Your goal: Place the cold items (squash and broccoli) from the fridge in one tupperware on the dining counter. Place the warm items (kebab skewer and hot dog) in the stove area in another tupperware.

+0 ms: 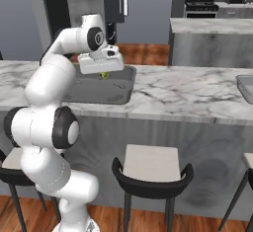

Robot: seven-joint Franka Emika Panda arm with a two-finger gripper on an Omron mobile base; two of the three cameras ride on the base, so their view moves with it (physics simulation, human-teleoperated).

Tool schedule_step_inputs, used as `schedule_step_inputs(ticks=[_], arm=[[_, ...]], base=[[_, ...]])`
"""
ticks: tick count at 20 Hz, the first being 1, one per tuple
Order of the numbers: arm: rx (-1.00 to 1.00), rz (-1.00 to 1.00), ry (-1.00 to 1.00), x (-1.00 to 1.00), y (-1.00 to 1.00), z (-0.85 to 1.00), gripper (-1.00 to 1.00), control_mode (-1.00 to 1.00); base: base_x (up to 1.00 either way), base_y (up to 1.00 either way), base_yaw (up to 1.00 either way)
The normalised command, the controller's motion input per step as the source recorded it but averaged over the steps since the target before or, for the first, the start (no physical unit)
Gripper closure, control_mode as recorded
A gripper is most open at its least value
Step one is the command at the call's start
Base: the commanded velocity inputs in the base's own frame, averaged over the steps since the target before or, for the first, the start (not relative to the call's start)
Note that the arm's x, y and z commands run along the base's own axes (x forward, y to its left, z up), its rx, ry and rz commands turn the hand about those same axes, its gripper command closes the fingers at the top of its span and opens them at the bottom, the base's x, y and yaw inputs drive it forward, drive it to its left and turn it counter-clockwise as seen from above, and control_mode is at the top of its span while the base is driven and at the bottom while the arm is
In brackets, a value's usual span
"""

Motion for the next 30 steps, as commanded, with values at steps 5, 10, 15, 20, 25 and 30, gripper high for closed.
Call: schedule_step_inputs(ticks=[5, 10, 15, 20, 25, 30], arm=[[0.0, 0.0, 0.03, 0.37, -0.06, -0.45, 1.0, -1.0], [0.0, 0.0, 0.0, 0.3, -0.07, -0.42, 1.0, -1.0], [0.03, 0.0, 0.0, 0.31, -0.03, -0.26, 1.0, -1.0], [0.04, 0.0, 0.01, 0.26, -0.02, -0.25, 1.0, -1.0], [0.04, 0.0, 0.0, 0.13, -0.01, -0.2, -1.0, -1.0], [0.0, -0.01, 0.0, -0.15, 0.0, -0.01, -1.0, -1.0]], base=[[0.0, 0.0, 0.0], [0.0, 0.0, 0.0], [0.0, 0.0, 0.0], [0.0, 0.0, 0.0], [0.0, 0.0, 0.0], [0.0, 0.0, 0.0]])
